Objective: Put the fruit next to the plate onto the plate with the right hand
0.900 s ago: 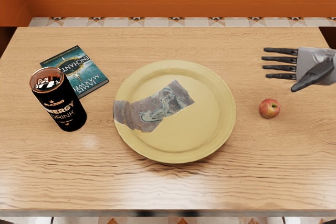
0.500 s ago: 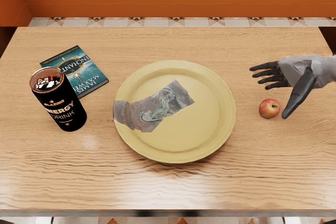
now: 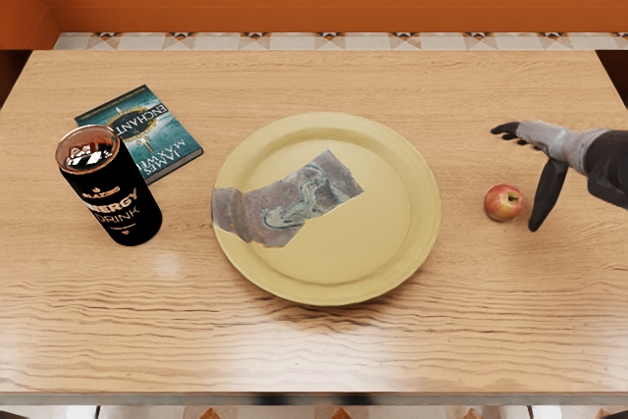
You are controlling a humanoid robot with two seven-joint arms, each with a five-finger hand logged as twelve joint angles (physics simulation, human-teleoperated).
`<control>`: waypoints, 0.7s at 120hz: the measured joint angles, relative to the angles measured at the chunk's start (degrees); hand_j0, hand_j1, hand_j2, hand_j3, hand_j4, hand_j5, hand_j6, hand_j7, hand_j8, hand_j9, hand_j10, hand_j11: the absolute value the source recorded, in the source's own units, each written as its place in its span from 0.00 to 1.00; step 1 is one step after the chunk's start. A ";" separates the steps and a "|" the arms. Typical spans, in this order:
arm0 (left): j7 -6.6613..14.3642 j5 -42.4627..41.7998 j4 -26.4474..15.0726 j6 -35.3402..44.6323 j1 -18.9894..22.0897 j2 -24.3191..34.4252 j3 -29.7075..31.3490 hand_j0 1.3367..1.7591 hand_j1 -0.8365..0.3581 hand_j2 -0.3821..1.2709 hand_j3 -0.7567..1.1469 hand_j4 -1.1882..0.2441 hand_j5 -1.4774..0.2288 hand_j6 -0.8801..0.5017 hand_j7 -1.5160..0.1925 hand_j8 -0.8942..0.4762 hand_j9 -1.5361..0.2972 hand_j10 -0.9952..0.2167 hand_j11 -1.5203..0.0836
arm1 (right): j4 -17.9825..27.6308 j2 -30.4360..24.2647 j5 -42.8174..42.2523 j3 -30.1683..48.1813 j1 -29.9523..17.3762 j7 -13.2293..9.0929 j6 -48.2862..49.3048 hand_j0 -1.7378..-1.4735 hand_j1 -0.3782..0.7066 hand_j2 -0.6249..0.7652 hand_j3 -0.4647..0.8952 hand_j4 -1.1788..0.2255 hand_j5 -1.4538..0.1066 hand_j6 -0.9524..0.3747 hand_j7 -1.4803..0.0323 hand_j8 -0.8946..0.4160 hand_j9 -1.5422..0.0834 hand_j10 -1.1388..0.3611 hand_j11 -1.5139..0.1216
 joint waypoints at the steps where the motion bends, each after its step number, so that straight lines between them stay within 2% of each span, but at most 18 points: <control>1: 0.00 0.00 0.00 -0.01 0.02 0.00 0.00 0.76 0.97 0.23 0.40 0.82 0.85 0.62 0.87 0.64 0.82 0.81 0.93 | 0.07 0.14 -0.37 -0.34 -0.03 0.00 -0.69 0.30 0.10 0.44 0.34 0.79 0.88 0.66 0.92 0.63 0.89 0.71 0.87; 25: 0.00 0.00 0.00 0.00 0.13 0.00 -0.03 0.76 0.97 0.23 0.40 0.82 0.85 0.62 0.87 0.64 0.82 0.81 0.93 | -0.80 4.88 -9.69 -3.73 -5.75 0.00 -18.53 0.30 0.05 0.45 0.34 0.82 0.91 0.69 0.96 0.66 0.93 0.74 0.91; 44: 0.00 0.00 0.00 -0.01 0.51 0.00 -0.04 0.76 0.97 0.23 0.40 0.82 0.85 0.62 0.87 0.64 0.82 0.81 0.93 | -2.51 8.85 -14.32 -4.21 -9.96 0.00 -25.41 0.30 0.05 0.45 0.34 0.82 0.91 0.69 0.96 0.66 0.93 0.74 0.90; 64: 0.00 0.00 -0.16 0.00 0.42 0.00 0.05 0.76 0.97 0.23 0.40 0.82 0.85 0.62 0.87 0.64 0.82 0.81 0.93 | -2.15 6.74 -15.34 -4.18 -12.00 0.00 -27.31 0.30 0.07 0.45 0.34 0.81 0.90 0.68 0.94 0.65 0.91 0.73 0.89; 77: 0.00 0.00 -0.39 0.01 -2.86 0.00 0.13 0.76 0.97 0.23 0.40 0.82 0.85 0.62 0.87 0.64 0.82 0.81 0.93 | -1.91 4.86 -15.18 -3.65 -13.17 0.00 -28.46 0.30 0.10 0.44 0.34 0.79 0.87 0.66 0.92 0.63 0.89 0.71 0.87; 84: 0.00 0.00 -0.43 0.01 -3.21 0.00 0.16 0.76 0.97 0.23 0.40 0.82 0.85 0.62 0.87 0.64 0.82 0.81 0.93 | -2.10 4.50 -15.15 -3.37 -13.78 0.00 -28.88 0.30 0.14 0.44 0.34 0.76 0.84 0.63 0.89 0.60 0.86 0.69 0.84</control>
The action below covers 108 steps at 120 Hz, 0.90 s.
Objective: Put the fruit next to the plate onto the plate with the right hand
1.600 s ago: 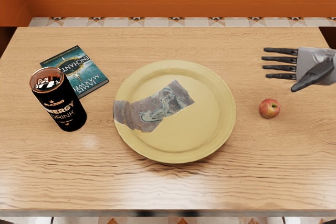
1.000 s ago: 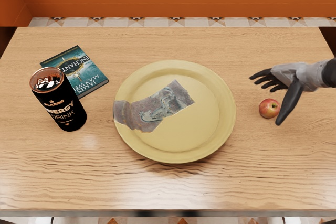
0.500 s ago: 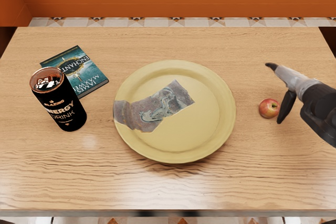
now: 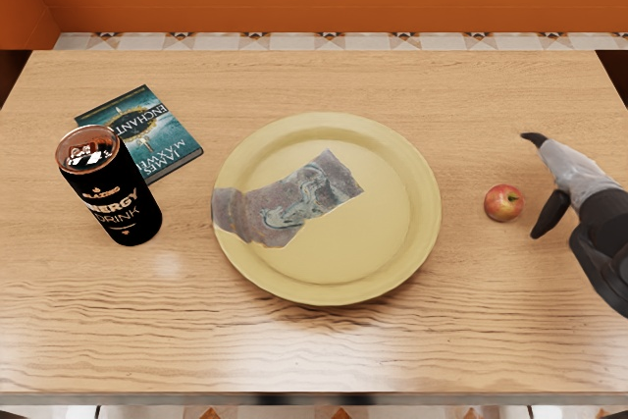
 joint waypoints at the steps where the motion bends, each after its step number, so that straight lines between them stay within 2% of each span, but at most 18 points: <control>1: 0.00 0.00 0.00 -0.01 0.00 0.00 0.00 0.76 0.97 0.23 0.40 0.82 0.85 0.62 0.87 0.64 0.82 0.81 0.93 | -0.02 -0.01 0.00 0.03 -0.08 0.00 -0.04 0.30 0.15 0.44 0.34 0.76 0.84 0.63 0.88 0.59 0.86 0.68 0.84; 19: 0.00 0.00 0.01 -0.01 0.25 0.00 -0.02 0.76 0.97 0.23 0.40 0.82 0.85 0.62 0.87 0.64 0.82 0.81 0.93 | -0.31 0.94 -0.24 2.68 -3.45 0.00 -0.22 0.30 0.23 0.43 0.34 0.70 0.77 0.57 0.82 0.53 0.80 0.63 0.78; 46: 0.00 0.00 0.12 -0.03 0.22 0.00 -0.03 0.76 0.97 0.23 0.40 0.82 0.85 0.62 0.87 0.64 0.82 0.81 0.93 | -1.34 3.32 -0.34 8.41 -8.07 0.00 1.29 0.30 0.29 0.42 0.34 0.66 0.73 0.53 0.77 0.49 0.76 0.60 0.73; 108: 0.00 0.00 0.26 -0.02 -0.22 0.00 -0.02 0.76 0.97 0.23 0.40 0.82 0.85 0.62 0.87 0.64 0.82 0.81 0.93 | -3.35 5.79 -0.97 11.73 -9.46 0.00 2.06 0.30 0.40 0.41 0.34 0.59 0.64 0.45 0.68 0.42 0.67 0.53 0.65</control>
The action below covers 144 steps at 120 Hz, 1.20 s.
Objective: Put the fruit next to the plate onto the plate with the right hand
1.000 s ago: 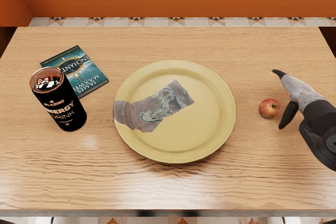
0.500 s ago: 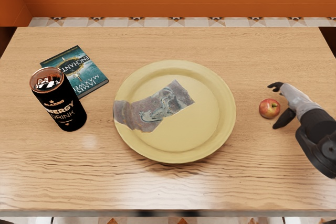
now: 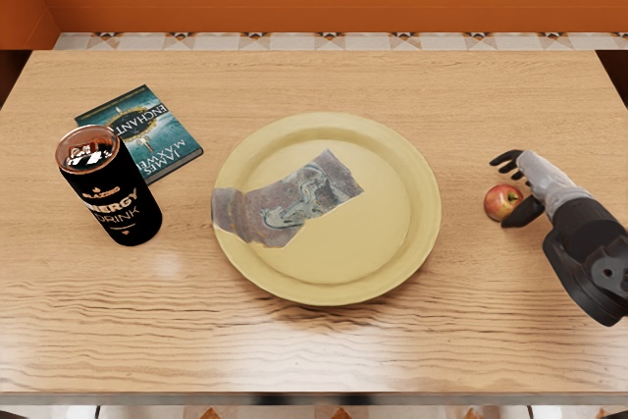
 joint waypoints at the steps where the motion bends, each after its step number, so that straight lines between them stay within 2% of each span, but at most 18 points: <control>1: 0.00 0.00 0.00 0.00 0.02 0.00 0.00 0.76 0.97 0.23 0.40 0.82 0.85 0.62 0.87 0.64 0.82 0.81 0.93 | 0.01 0.01 -0.04 0.01 0.00 0.00 0.00 0.30 0.41 0.41 0.34 0.59 0.64 0.45 0.68 0.41 0.67 0.53 0.65; 25: 0.00 0.00 0.05 0.01 0.48 0.00 -0.07 0.76 0.97 0.23 0.40 0.82 0.85 0.62 0.87 0.64 0.82 0.81 0.93 | 0.30 0.08 -0.49 0.00 -0.27 -0.03 -0.04 0.30 0.44 0.42 0.34 0.56 0.61 0.42 0.65 0.38 0.64 0.50 0.62; 55: 0.00 0.00 0.08 -0.02 0.83 0.00 -0.09 0.76 0.97 0.23 0.40 0.82 0.85 0.62 0.87 0.64 0.82 0.81 0.93 | 0.71 0.07 -0.60 -0.01 -0.52 -0.01 -0.04 0.30 0.54 0.41 0.34 0.50 0.53 0.35 0.56 0.32 0.56 0.44 0.54; 90: 0.00 0.00 0.09 -0.01 1.32 0.00 -0.09 0.76 0.97 0.23 0.40 0.82 0.85 0.62 0.87 0.64 0.82 0.81 0.93 | 0.82 0.14 -1.09 0.00 -0.62 -0.01 -0.01 0.31 0.57 0.53 0.34 0.42 0.44 0.36 0.48 0.33 0.48 0.37 0.46; 121: 0.00 0.00 0.09 -0.01 1.71 0.00 -0.09 0.76 0.97 0.23 0.40 0.82 0.85 0.62 0.87 0.64 0.82 0.81 0.93 | 1.26 0.11 -1.17 0.00 -0.65 0.03 0.06 0.32 0.59 0.59 0.34 0.37 0.38 0.38 0.41 0.34 0.41 0.33 0.39; 144: 0.00 0.00 0.09 -0.02 1.71 0.00 -0.10 0.76 0.97 0.23 0.40 0.82 0.85 0.62 0.87 0.64 0.82 0.81 0.93 | 1.57 0.06 -1.11 -0.01 -0.64 0.03 0.12 0.32 0.57 0.57 0.34 0.36 0.34 0.39 0.38 0.36 0.37 0.31 0.35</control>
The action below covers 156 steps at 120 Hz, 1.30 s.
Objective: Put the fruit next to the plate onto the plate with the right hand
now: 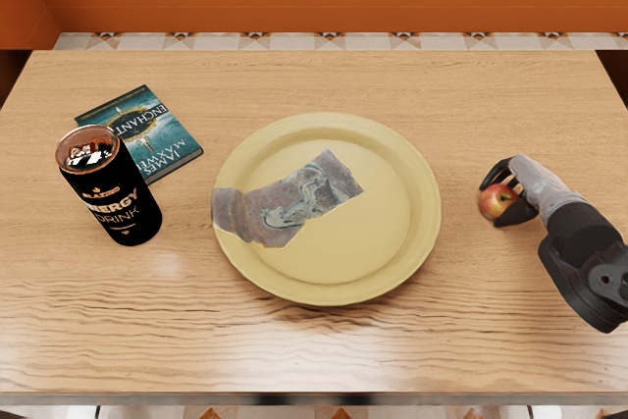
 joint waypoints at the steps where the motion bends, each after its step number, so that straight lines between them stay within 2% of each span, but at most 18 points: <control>1: 0.00 0.00 0.00 0.00 0.00 0.00 0.00 0.76 0.97 0.23 0.40 0.82 0.85 0.62 0.87 0.64 0.82 0.81 0.93 | 0.01 -0.01 0.00 0.00 0.00 0.00 0.00 0.32 0.56 0.56 0.34 0.36 0.33 0.39 0.38 0.36 0.37 0.30 0.35; 14: 0.00 0.00 0.00 0.01 0.00 0.00 0.00 0.76 0.97 0.23 0.40 0.82 0.85 0.62 0.87 0.64 0.82 0.81 0.93 | 0.18 -0.09 0.05 -0.01 0.04 -0.02 0.03 0.32 0.56 0.53 0.34 0.37 0.31 0.41 0.36 0.38 0.35 0.30 0.33; 22: 0.00 0.00 0.00 0.01 0.00 0.00 0.00 0.76 0.97 0.23 0.40 0.82 0.85 0.62 0.87 0.64 0.82 0.81 0.93 | 0.29 -0.15 0.06 -0.01 0.05 -0.02 0.02 0.32 0.56 0.56 0.34 0.37 0.31 0.40 0.36 0.37 0.35 0.29 0.33; 59: 0.00 0.00 0.00 0.00 0.44 0.00 -0.04 0.76 0.97 0.23 0.40 0.82 0.85 0.62 0.87 0.64 0.82 0.81 0.93 | 2.99 -1.13 0.11 0.74 0.72 -0.05 0.02 0.33 0.55 0.54 0.34 0.38 0.29 0.42 0.34 0.38 0.34 0.30 0.31; 92: 0.00 0.00 0.00 0.01 3.93 0.00 -0.21 0.76 0.97 0.23 0.40 0.82 0.85 0.62 0.87 0.64 0.82 0.81 0.93 | 6.77 -2.59 0.13 2.13 3.06 -0.04 0.46 0.33 0.55 0.53 0.34 0.39 0.28 0.42 0.34 0.39 0.33 0.30 0.31; 108: 0.00 0.00 0.00 0.02 4.23 0.00 -0.26 0.76 0.97 0.23 0.40 0.82 0.85 0.62 0.87 0.64 0.82 0.81 0.93 | 7.28 -2.55 0.22 2.79 5.18 -0.03 1.76 0.32 0.56 0.55 0.34 0.38 0.28 0.42 0.34 0.39 0.33 0.30 0.30; 114: 0.00 0.00 0.01 0.01 4.56 0.00 -0.28 0.76 0.97 0.23 0.40 0.82 0.85 0.62 0.87 0.64 0.82 0.81 0.93 | 7.36 -2.29 0.30 2.90 6.03 -0.04 2.26 0.32 0.55 0.53 0.34 0.39 0.28 0.43 0.34 0.39 0.33 0.30 0.30; 133: 0.00 0.00 0.00 0.02 4.48 0.00 -0.26 0.76 0.97 0.23 0.40 0.82 0.85 0.62 0.87 0.64 0.82 0.81 0.93 | 7.45 0.18 0.99 3.01 9.64 -0.03 3.94 0.32 0.56 0.56 0.34 0.39 0.27 0.43 0.34 0.39 0.32 0.30 0.30; 156: 0.00 0.00 0.00 0.02 4.57 0.00 -0.26 0.76 0.97 0.23 0.40 0.82 0.85 0.62 0.87 0.64 0.82 0.81 0.93 | 7.38 3.21 1.18 2.99 11.46 -0.04 4.48 0.32 0.56 0.54 0.34 0.40 0.27 0.43 0.34 0.40 0.32 0.30 0.30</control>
